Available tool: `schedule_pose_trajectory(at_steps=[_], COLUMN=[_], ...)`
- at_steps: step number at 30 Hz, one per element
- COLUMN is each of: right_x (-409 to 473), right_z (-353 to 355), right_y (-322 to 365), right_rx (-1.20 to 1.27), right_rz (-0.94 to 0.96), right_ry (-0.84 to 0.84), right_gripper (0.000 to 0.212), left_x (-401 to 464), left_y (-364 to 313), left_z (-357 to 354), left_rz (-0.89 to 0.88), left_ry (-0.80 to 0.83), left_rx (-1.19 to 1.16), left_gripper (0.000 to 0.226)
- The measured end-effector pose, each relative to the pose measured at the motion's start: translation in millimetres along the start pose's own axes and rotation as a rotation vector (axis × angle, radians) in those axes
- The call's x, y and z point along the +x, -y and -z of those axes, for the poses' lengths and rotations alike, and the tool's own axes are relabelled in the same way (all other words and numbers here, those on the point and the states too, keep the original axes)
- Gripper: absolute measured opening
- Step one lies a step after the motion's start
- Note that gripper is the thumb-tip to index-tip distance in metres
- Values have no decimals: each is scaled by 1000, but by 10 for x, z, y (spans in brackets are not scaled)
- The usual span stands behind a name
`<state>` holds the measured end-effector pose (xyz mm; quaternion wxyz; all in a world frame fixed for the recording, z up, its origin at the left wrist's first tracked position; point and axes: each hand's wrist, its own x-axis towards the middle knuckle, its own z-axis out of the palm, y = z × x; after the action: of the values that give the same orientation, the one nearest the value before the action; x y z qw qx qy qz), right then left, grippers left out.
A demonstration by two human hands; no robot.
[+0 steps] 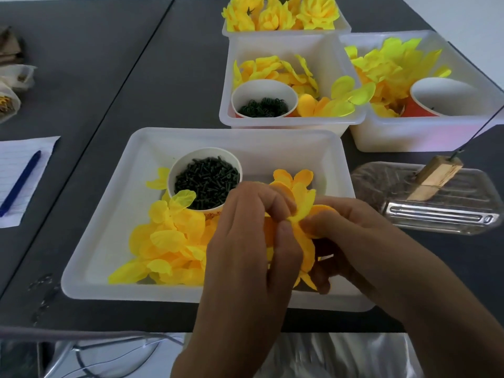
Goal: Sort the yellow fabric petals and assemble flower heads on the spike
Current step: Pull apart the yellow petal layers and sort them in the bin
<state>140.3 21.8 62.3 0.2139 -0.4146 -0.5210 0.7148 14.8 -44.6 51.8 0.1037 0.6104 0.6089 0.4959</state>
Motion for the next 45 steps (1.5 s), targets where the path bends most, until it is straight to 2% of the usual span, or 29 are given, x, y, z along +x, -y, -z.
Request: schedule_pose_trajectory(at_steps=[2, 4, 6, 9, 13, 16, 23, 27, 29, 32, 36, 38, 40, 43, 45], right_x=[-50, -94, -133, -166, -163, -164, -139, -165, -174, -172, -168, -165, -155, -130, -120], right_z=[-25, -86, -167, -254, -313, -354, -139, -72, -66, -93, -169, -195, -209, -262, -330], right_y=[36, 22, -3, -30, -50, -68, 23, 108, 136, 158, 131, 115, 90, 13, -36], right_rx=[-2, -181, -385, -475, -567, -541, -431, -352, -312, -284, -398, -381, -420, -653, -808], right_rz=[85, 250, 393, 462, 583, 619, 520, 530, 529, 528, 447, 406, 414, 512, 603], right_ry=[-47, -212, -381, -503, -606, -620, -671, -611, -565, -532, -449, -409, -461, -564, -585], right_gripper=[21, 21, 21, 16, 9, 11, 18, 17, 15, 10, 18, 26, 25, 20, 18], left_x=[-5, -7, 0, 18, 17, -1, -43, -18, -1, 1, -28, -49, -54, -42, -25], left_y=[6, 8, -21, -76, -100, -104, -106, -92, -72, -46, -38, -41, -47, -60, -44], left_z=[16, 10, -2, 7, 63, 113, 205, 211, 180, 125, 98, 110, 117, 112, 113], left_rz=[1, -13, -18, -33, 8, 31, 222, 462, 511, 472, 413, 378, 358, 353, 331], left_ry=[-15, 11, 35, -8, -102, -128, -172, -164, -169, -189, -151, -134, -114, -57, -63], left_rx=[-7, -9, -13, 89, 141, 153, -372, -792, -861, -763, -618, -507, -400, -263, -200], left_gripper=[8, 8, 30, 47, 24, 14, 16, 20, 19, 17, 16, 20, 20, 28, 25])
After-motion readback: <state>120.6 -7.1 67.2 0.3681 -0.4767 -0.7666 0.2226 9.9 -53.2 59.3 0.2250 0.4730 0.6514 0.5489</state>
